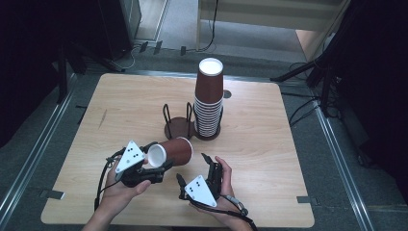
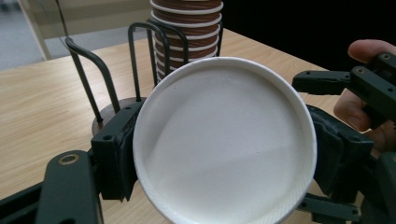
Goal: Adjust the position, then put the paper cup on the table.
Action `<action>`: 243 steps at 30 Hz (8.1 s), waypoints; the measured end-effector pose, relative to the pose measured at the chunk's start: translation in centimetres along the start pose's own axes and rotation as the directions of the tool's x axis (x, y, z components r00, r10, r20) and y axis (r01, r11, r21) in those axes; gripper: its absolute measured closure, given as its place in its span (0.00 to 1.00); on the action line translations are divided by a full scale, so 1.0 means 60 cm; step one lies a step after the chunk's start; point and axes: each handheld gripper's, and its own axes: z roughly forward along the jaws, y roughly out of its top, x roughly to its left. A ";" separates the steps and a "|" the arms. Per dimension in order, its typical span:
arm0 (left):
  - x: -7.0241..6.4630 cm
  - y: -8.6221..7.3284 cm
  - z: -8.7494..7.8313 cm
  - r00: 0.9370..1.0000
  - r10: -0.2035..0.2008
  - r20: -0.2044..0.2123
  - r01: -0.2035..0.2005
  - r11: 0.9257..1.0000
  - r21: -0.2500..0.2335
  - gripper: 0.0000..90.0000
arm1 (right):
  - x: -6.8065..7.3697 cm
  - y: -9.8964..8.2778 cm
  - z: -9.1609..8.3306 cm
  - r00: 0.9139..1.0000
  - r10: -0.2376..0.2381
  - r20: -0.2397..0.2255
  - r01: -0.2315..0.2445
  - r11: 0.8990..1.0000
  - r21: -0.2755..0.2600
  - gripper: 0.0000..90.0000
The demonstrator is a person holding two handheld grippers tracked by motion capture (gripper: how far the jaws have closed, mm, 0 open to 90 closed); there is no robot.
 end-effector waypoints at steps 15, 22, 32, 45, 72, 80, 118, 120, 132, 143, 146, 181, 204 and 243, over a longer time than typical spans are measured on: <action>0.007 0.000 -0.012 0.994 -0.010 -0.107 0.005 0.999 -0.048 0.26 | -0.016 0.004 -0.002 0.994 0.105 0.019 -0.105 0.994 -0.011 0.06; 0.004 -0.003 -0.014 0.994 -0.044 -0.101 0.032 0.992 -0.121 0.26 | -0.023 0.006 -0.003 0.978 0.208 0.009 -0.208 0.978 -0.014 0.06; 0.007 -0.010 -0.018 0.992 -0.053 -0.115 0.024 0.971 -0.237 0.26 | -0.037 0.015 -0.003 0.905 0.421 0.053 -0.420 0.907 -0.035 0.04; 0.008 -0.016 -0.011 0.990 -0.074 -0.121 0.034 0.951 -0.307 0.26 | -0.056 0.043 -0.016 0.693 0.721 0.009 -0.720 0.693 -0.034 0.02; 0.000 -0.023 -0.001 0.992 -0.087 -0.094 0.049 0.934 -0.353 0.26 | -0.066 0.050 -0.018 -0.067 0.995 -0.068 -0.998 -0.066 0.022 0.00; -0.002 -0.026 0.002 0.993 -0.076 -0.085 0.040 0.931 -0.364 0.26 | -0.063 0.052 -0.012 -0.247 0.967 -0.058 -0.968 -0.243 0.065 0.00; -0.037 -0.034 0.016 0.999 -0.025 0.029 0.034 0.928 -0.370 0.26 | -0.071 0.059 0.037 -0.549 0.835 -0.025 -0.830 -0.541 0.136 0.05; -0.038 -0.035 0.017 0.999 -0.018 0.030 0.027 0.929 -0.370 0.26 | -0.071 0.057 0.040 -0.559 0.829 -0.030 -0.824 -0.550 0.134 0.05; -0.044 -0.035 0.019 0.999 0.002 0.052 0.017 0.930 -0.367 0.27 | -0.072 0.053 0.044 -0.567 0.822 -0.058 -0.820 -0.556 0.137 0.03; -0.048 -0.036 0.020 0.999 0.014 0.049 0.004 0.936 -0.351 0.27 | -0.071 0.043 0.052 -0.583 0.810 -0.062 -0.807 -0.568 0.163 0.08; -0.048 -0.036 0.018 0.999 0.011 0.044 0.005 0.939 -0.344 0.26 | -0.071 0.041 0.054 -0.587 0.807 -0.067 -0.803 -0.570 0.173 0.09; 0.044 -0.053 -0.035 0.977 -0.212 -0.016 0.204 0.955 -0.216 0.00 | -0.100 0.054 0.037 -0.373 0.916 -0.147 -0.928 -0.370 0.052 0.11; 0.109 -0.114 -0.086 0.938 -0.268 -0.219 0.235 0.958 -0.167 0.00 | -0.116 0.035 0.034 0.100 0.993 0.069 -0.983 0.109 -0.146 0.11; 0.165 -0.174 -0.114 0.895 -0.217 -0.391 0.196 0.976 -0.092 0.00 | -0.195 -0.035 0.037 0.615 0.691 0.380 -0.680 0.709 -0.187 0.11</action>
